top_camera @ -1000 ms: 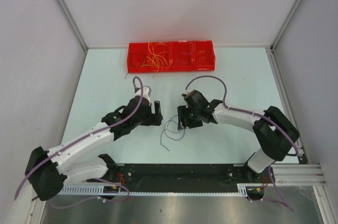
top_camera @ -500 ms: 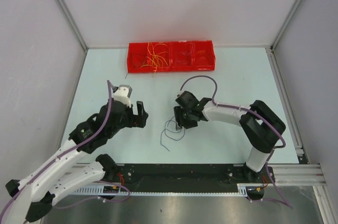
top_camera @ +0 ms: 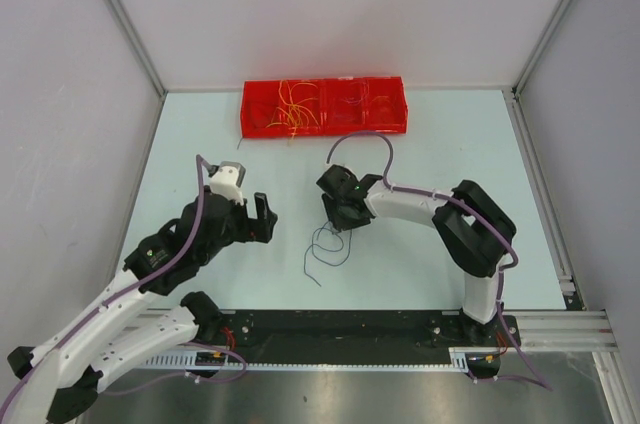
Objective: Untangle the cables
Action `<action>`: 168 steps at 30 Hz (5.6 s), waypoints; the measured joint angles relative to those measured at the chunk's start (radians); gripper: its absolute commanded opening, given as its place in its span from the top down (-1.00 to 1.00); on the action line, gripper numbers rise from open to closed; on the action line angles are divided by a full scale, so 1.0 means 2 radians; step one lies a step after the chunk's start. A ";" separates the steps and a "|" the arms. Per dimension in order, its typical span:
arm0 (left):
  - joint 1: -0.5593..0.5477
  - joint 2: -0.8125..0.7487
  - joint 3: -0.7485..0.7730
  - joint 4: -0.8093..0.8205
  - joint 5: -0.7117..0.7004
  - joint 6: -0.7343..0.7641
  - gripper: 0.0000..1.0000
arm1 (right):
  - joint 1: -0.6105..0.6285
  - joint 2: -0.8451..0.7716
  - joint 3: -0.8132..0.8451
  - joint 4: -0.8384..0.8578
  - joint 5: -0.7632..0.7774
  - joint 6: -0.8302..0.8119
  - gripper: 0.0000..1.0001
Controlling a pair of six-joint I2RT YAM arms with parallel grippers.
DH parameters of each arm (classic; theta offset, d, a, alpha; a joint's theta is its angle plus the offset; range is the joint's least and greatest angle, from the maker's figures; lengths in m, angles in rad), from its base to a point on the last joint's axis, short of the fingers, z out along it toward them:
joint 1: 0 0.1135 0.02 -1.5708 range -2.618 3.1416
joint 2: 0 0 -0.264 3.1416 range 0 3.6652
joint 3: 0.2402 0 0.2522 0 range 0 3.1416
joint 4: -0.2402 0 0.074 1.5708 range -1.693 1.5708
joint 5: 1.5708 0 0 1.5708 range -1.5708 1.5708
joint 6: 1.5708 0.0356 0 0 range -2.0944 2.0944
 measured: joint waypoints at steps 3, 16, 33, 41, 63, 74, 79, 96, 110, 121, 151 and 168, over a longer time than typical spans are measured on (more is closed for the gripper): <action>0.000 0.000 0.000 0.000 0.000 0.000 -0.90 | 0.005 0.008 0.010 -0.003 0.006 -0.016 -0.11; 0.001 0.008 0.000 0.000 0.000 0.001 -0.90 | 0.028 0.015 0.020 0.002 0.010 -0.045 -0.09; 0.002 0.012 0.000 0.000 -0.001 0.001 -0.90 | 0.032 0.014 0.021 0.018 -0.042 -0.050 -0.17; 0.002 0.012 0.000 0.000 -0.002 0.001 -0.90 | 0.045 0.014 0.021 0.029 -0.057 -0.055 -0.28; 0.002 0.014 0.000 0.000 -0.002 0.001 -0.90 | 0.070 0.046 0.055 0.044 0.009 -0.063 0.63; 0.002 0.014 0.000 0.000 -0.002 0.001 -0.90 | 0.076 0.056 0.067 0.045 0.014 -0.063 1.00; 0.002 0.014 -0.002 -0.001 -0.005 0.001 -0.90 | 0.077 0.054 0.067 0.048 0.026 -0.074 1.00; 0.010 0.015 -0.004 0.049 0.042 0.004 -0.82 | 0.063 -0.176 -0.008 0.129 -0.014 -0.168 1.00; 0.013 0.070 0.007 0.165 0.110 0.030 -0.44 | 0.056 -0.310 -0.060 0.188 -0.131 -0.208 1.00; 0.021 0.070 0.009 0.197 0.170 0.036 0.99 | 0.060 -0.325 -0.075 0.211 -0.154 -0.210 0.99; 0.240 0.343 0.274 0.188 0.082 0.010 0.99 | 0.055 -0.328 -0.105 0.149 0.048 -0.076 -0.25; 0.343 0.636 0.509 0.259 0.157 -0.039 0.99 | 0.055 -0.367 -0.134 0.140 0.012 -0.037 -0.25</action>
